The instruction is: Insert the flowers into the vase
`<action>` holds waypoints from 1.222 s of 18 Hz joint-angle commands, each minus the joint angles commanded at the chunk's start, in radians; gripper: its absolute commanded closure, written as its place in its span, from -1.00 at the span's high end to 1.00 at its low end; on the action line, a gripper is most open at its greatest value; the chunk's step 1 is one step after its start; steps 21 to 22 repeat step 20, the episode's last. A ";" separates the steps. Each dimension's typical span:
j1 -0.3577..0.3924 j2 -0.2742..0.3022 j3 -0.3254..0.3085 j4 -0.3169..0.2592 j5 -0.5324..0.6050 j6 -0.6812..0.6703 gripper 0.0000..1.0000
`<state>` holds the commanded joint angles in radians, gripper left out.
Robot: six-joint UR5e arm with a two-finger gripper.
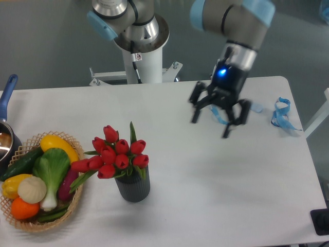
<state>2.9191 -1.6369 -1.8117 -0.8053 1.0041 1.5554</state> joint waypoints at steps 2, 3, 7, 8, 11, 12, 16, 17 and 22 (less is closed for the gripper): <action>0.002 0.008 0.041 -0.011 0.112 0.018 1.00; 0.002 0.012 0.048 -0.032 0.151 0.040 1.00; 0.005 0.034 0.049 -0.136 0.255 0.164 1.00; 0.005 0.041 0.054 -0.164 0.304 0.205 1.00; 0.018 0.071 0.094 -0.305 0.402 0.294 1.00; 0.021 0.072 0.115 -0.340 0.413 0.328 1.00; 0.071 0.078 0.153 -0.426 0.475 0.466 1.00; 0.074 0.078 0.163 -0.434 0.475 0.468 1.00; 0.077 0.077 0.175 -0.462 0.488 0.469 1.00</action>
